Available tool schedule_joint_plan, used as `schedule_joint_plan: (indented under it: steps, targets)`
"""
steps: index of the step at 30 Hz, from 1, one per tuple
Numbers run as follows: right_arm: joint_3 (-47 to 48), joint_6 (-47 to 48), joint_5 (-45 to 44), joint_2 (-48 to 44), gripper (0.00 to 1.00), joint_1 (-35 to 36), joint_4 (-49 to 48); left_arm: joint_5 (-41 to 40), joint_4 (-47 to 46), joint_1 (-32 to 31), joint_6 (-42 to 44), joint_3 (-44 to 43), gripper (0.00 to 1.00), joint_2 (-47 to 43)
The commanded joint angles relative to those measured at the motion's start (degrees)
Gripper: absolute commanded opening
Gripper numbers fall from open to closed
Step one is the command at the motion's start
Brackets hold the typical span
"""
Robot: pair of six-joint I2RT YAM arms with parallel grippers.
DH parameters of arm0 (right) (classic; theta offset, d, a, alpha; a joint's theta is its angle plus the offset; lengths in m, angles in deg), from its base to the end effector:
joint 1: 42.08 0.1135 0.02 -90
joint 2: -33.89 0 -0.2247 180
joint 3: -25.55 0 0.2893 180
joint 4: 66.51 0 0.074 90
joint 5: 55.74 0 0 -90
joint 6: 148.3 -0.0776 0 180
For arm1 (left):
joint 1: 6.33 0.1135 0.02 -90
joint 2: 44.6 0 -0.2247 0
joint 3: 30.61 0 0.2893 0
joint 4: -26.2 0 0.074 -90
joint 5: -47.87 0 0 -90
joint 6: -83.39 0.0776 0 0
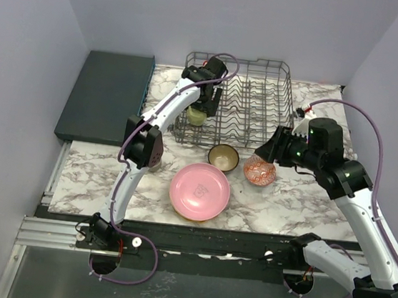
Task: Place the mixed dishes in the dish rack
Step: Turn the cup upside down in the dish rack.
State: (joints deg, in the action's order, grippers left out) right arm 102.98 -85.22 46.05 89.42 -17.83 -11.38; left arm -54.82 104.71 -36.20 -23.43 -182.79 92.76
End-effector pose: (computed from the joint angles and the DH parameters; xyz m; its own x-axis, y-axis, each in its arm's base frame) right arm 0.2549 0.1322 0.3245 -0.6981 0.1716 -0.6951 -0.2712 0.8351 0.4785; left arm 0.4692 -0.2498 0.2055 -0.8602 0.1685 -0.4812 0.1593 0.9854 0.0602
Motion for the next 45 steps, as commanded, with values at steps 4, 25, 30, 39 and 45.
schedule_joint_plan:
  steps: [4,25,30,39,45]
  targets:
    - [-1.0,0.4,-0.8,0.9,0.58,-0.2,-0.3,-0.5,-1.4,-0.3,1.6,-2.4,0.00,1.2]
    - [-0.8,-0.2,1.0,4.1,0.58,-0.2,-1.5,0.7,-2.5,1.3,3.0,-1.1,0.00,2.6]
    - [-0.6,-0.2,1.3,4.7,0.58,-0.2,-1.6,1.1,-2.5,1.4,3.0,-0.7,0.04,2.6]
    - [-1.0,-0.6,1.7,5.1,0.58,-0.2,-1.9,1.5,-2.6,1.4,3.1,0.3,0.15,3.1]
    - [-1.6,-0.7,1.7,5.0,0.58,-0.2,-2.0,1.4,-2.7,1.4,3.2,-0.1,0.33,3.4]
